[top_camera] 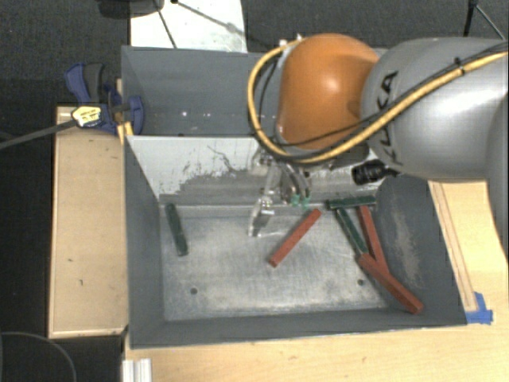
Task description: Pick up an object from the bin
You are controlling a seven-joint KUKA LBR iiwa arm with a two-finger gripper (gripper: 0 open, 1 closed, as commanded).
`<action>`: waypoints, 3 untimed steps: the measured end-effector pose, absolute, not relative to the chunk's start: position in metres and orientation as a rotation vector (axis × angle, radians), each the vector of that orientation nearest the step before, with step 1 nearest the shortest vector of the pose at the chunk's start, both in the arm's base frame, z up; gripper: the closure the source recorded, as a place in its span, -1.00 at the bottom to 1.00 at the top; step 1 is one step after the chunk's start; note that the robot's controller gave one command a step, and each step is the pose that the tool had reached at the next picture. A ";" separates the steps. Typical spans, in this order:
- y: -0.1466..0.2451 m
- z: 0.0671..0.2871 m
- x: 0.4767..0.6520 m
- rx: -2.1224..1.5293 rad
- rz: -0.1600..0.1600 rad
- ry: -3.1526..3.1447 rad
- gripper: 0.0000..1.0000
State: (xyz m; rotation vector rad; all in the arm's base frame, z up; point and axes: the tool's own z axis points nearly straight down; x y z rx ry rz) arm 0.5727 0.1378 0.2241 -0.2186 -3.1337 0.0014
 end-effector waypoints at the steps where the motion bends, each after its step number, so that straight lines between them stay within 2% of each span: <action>1: 0.098 0.214 0.557 -0.132 -0.001 -3.141 -1.00; 2: 0.085 0.164 0.555 -0.173 -0.002 -3.145 -1.00; 3: 0.047 0.130 0.555 0.050 -0.003 -3.142 -1.00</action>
Offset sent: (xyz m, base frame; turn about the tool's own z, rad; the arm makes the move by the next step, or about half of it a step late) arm -0.0208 -0.0562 -0.0818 -0.0423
